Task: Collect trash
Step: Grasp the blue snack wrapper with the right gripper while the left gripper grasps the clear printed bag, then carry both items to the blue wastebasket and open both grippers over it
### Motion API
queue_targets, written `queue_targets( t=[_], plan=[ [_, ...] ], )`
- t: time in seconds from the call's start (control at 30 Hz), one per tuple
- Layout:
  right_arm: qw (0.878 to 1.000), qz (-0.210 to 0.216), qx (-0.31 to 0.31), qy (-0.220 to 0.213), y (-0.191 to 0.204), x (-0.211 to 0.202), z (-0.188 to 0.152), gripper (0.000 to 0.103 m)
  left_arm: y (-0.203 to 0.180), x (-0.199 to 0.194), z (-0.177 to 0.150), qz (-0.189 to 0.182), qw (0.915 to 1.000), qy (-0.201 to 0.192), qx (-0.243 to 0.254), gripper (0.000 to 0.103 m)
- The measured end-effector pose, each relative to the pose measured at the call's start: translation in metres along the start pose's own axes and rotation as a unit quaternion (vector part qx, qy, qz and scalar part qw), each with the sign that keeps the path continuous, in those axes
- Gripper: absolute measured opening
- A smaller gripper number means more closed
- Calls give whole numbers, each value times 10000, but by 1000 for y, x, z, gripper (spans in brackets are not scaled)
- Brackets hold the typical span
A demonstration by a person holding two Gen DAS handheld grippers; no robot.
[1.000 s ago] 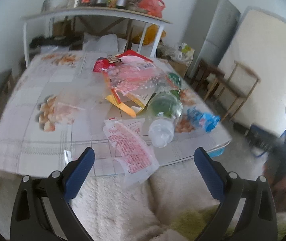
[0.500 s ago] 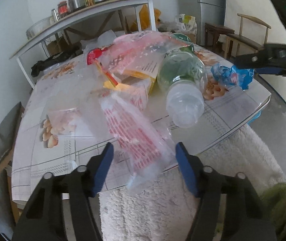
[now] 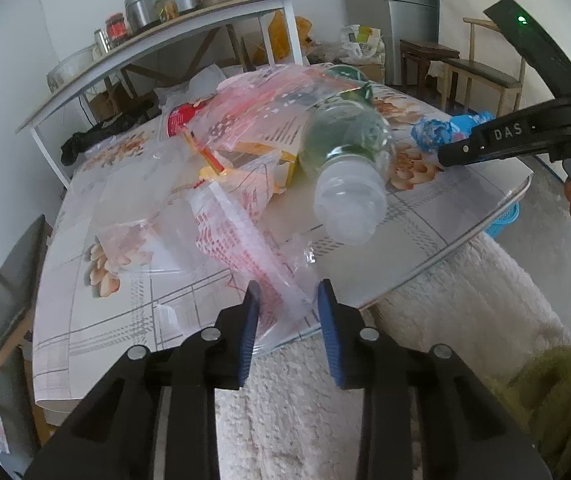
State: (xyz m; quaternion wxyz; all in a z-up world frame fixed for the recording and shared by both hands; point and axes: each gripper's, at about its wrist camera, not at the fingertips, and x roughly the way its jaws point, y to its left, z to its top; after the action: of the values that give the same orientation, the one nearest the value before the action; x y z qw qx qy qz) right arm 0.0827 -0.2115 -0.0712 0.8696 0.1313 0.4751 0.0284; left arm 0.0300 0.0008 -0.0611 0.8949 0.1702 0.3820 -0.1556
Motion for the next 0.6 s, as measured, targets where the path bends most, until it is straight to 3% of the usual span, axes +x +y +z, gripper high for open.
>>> queue_targets(
  t=[0.37,0.6],
  plan=[
    [9994,205,92,-248,-8,-24,-9,15,-4,-55,-1,413,9981,-467,20,25],
    [9978,390,150,-520,-16,-46,-16,14,1,-99,4,62,9969,-708,-334,25]
  ],
)
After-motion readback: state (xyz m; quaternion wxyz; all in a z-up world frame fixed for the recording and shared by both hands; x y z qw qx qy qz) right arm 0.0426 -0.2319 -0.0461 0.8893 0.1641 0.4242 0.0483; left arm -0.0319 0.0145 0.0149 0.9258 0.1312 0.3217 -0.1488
